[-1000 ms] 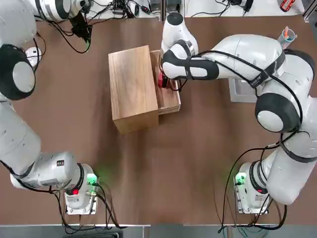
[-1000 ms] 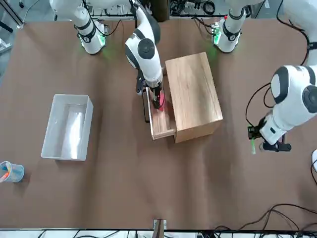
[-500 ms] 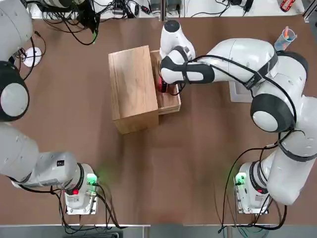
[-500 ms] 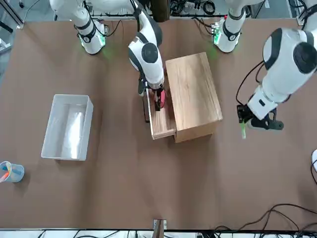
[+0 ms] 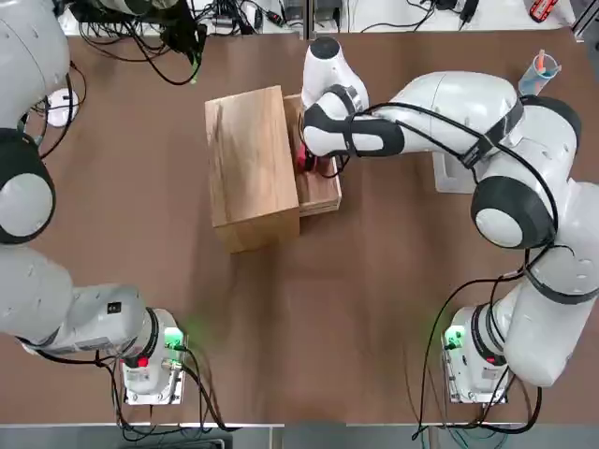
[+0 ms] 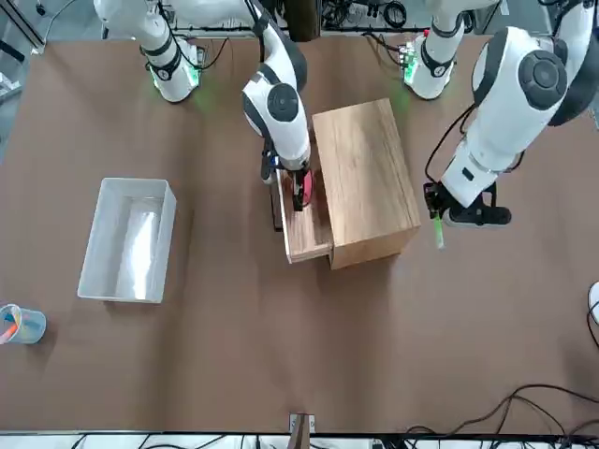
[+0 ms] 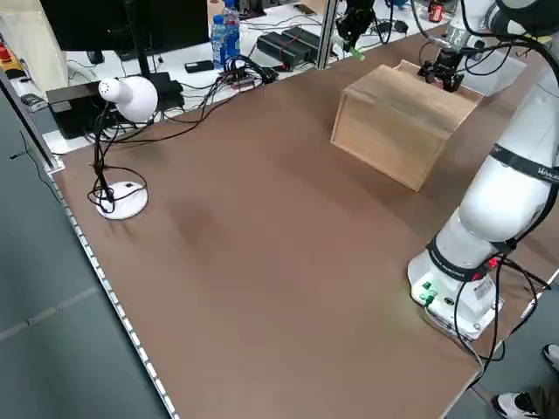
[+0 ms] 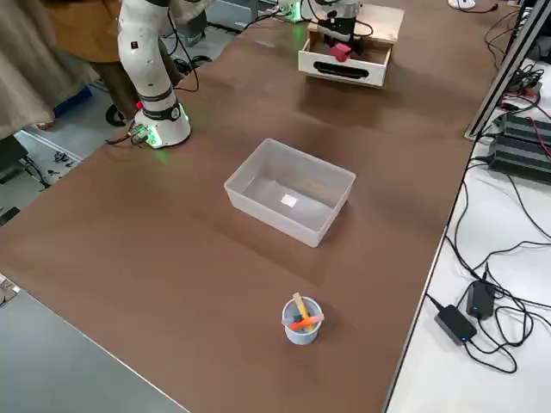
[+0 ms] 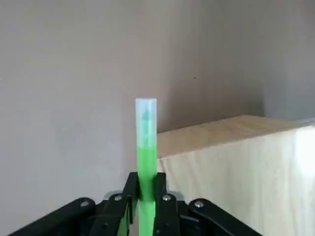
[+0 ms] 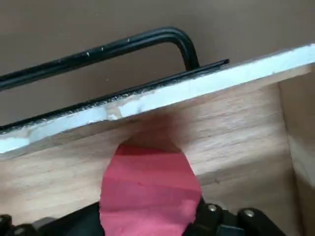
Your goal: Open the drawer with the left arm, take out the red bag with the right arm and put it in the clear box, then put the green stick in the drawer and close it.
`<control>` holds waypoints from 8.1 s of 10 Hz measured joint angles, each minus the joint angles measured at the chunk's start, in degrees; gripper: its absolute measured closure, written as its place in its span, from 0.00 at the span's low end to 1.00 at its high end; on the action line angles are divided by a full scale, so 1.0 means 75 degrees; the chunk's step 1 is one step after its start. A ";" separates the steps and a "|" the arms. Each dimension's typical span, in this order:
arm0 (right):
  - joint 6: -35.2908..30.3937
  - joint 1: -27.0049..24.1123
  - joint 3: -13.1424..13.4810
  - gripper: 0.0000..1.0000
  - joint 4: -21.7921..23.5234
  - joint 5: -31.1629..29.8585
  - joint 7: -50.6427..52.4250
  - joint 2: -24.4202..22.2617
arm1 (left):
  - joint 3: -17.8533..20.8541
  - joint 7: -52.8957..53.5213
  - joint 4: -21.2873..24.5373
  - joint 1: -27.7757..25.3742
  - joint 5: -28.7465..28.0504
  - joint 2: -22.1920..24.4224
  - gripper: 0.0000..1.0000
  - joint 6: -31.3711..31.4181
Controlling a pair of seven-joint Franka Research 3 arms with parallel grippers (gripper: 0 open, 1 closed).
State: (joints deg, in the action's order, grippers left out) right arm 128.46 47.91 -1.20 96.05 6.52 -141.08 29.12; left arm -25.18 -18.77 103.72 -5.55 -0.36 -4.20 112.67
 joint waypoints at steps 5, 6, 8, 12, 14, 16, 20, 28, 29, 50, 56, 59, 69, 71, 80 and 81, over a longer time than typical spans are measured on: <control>-0.0425 -0.0419 0.0087 0.38 -0.0394 -0.0008 0.1034 -0.0253 | -0.0607 -0.1011 -0.0107 0.0006 0.0000 0.0062 0.82 -0.0001; -0.0853 -0.0628 0.0086 0.38 -0.0512 0.0013 0.1497 -0.0453 | -0.0736 -0.1202 -0.0153 0.0012 0.0000 0.0063 0.82 -0.0001; -0.1795 -0.1048 0.0099 0.38 -0.0819 0.0011 0.2492 -0.0815 | -0.1002 -0.1614 -0.0265 0.0020 0.0002 0.0052 0.82 -0.0001; -0.3447 -0.2201 0.0126 0.44 -0.1590 0.0008 0.5373 -0.1076 | -0.1444 -0.3417 -0.0953 0.0934 -0.0003 -0.0604 0.82 0.0002; -0.3969 -0.3054 0.0161 0.44 -0.1617 -0.0007 0.7389 -0.1086 | -0.1452 -0.4337 -0.1463 0.1761 -0.0362 -0.1343 0.82 0.0003; -0.4082 -0.4238 0.0197 0.44 -0.1500 -0.0038 0.9810 -0.1066 | -0.1431 -0.4853 -0.1868 0.2445 -0.0508 -0.2095 0.82 0.0020; -0.4083 -0.6233 0.0212 0.44 -0.0848 -0.0480 1.4387 -0.1020 | -0.1153 -0.5819 -0.2625 0.3688 -0.1716 -0.3937 0.82 0.0077; 0.0795 -0.7671 0.0201 0.44 0.2045 -0.1475 1.8538 -0.0524 | -0.0869 -0.5883 -0.2815 0.3837 -0.1919 -0.4098 0.55 0.0059; 0.0911 -0.7696 0.0192 0.44 0.2096 -0.1475 1.8584 -0.0418 | -0.0860 -0.5893 -0.2847 0.3768 -0.1952 -0.4044 0.39 0.0046; -0.0973 -0.2495 -0.0128 0.00 0.0838 -0.0652 0.8769 -0.1882 | 0.2303 0.2096 -0.1554 0.1023 -0.0029 0.0716 0.00 -0.2954; -0.0832 -0.2309 -0.0062 0.64 0.0867 0.0610 0.8349 -0.1058 | 0.2401 0.2814 -0.1379 0.0791 0.0061 0.0786 0.00 -0.2886; -0.0135 -0.2052 -0.0070 0.92 0.0867 0.0715 0.7588 -0.0617 | 0.2410 0.2634 -0.1378 0.0304 0.0275 0.0786 0.00 -0.2873; 0.0241 -0.2160 0.0002 0.99 0.0874 0.1439 0.7354 0.0064 | 0.2413 0.2541 -0.1328 0.0095 0.0284 0.0785 0.00 -0.2872; 0.0268 -0.2147 -0.0033 0.99 0.0873 0.1801 0.7363 0.0146 | 0.2410 0.2541 -0.1326 0.0096 0.0284 0.0785 0.00 -0.2872; 0.1010 -0.1609 -0.0617 0.99 0.0844 0.3490 0.7359 0.0149 | 0.2409 0.2541 -0.1305 0.0095 0.0284 0.0784 0.00 -0.2871; 0.1222 -0.1392 -0.0625 0.99 0.0843 0.3657 0.7341 0.0149 | 0.2409 0.2541 -0.1305 0.0095 0.0284 0.0784 0.00 -0.2870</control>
State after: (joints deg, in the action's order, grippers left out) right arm 137.62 37.47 -5.89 102.38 33.94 -86.02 30.23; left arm -7.11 0.28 93.94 -4.84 1.77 1.68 91.15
